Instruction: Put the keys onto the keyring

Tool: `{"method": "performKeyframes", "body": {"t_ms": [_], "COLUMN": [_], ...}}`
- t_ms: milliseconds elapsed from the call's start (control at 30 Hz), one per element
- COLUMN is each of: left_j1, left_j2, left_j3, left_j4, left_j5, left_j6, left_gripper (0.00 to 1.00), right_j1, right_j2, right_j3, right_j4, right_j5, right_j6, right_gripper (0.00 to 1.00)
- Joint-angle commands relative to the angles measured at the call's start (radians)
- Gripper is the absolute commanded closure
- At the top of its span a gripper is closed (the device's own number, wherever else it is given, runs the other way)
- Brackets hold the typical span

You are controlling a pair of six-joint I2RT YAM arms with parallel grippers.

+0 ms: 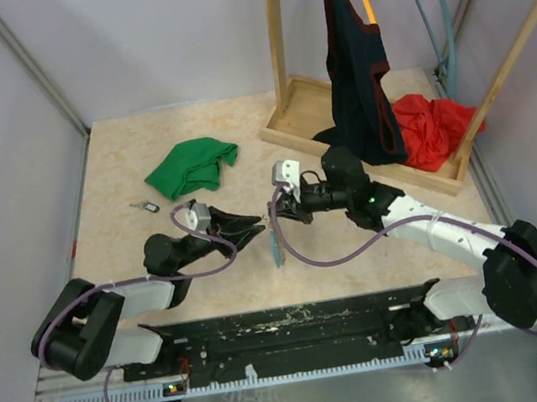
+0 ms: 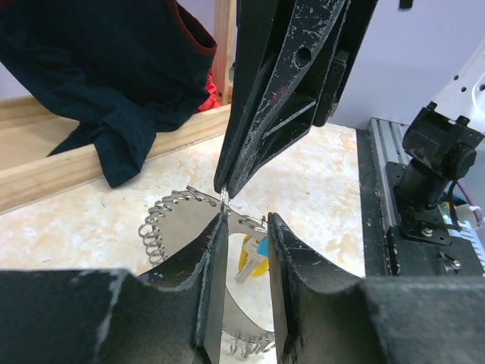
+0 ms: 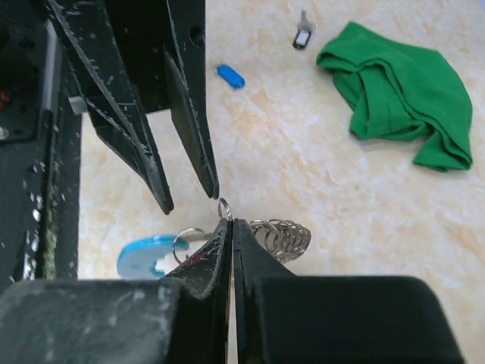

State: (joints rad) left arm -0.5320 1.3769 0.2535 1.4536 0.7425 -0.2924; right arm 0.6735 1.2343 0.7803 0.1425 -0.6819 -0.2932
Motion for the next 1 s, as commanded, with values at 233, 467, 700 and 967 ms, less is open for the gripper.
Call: {"method": "performKeyframes", "body": {"t_ms": [233,467,700,967], "left_j1": [0.012,0.015,0.015,0.015], "left_j2": [-0.096,-0.086,-0.075,-0.075], "left_j3": [0.060,0.076,0.096,0.132], "left_j4": [-0.337,-0.377,-0.380,-0.415], "left_j5": [-0.002,0.057,0.098,0.114], "left_j6": [0.206,0.243,0.252,0.274], "left_gripper": [0.62,0.68,0.76,0.78], "right_j1": [0.160,0.192,0.202,0.210], "right_j2": [0.145,0.224,0.251,0.258], "right_j3": [0.402,0.517,0.568,0.621], "right_j4": [-0.637,-0.772,-0.829,-0.866], "right_j5": [0.307,0.348,0.346,0.367], "right_j6": [-0.352,-0.395,-0.407,-0.400], "right_gripper": [1.00,1.00,1.00,1.00]}}
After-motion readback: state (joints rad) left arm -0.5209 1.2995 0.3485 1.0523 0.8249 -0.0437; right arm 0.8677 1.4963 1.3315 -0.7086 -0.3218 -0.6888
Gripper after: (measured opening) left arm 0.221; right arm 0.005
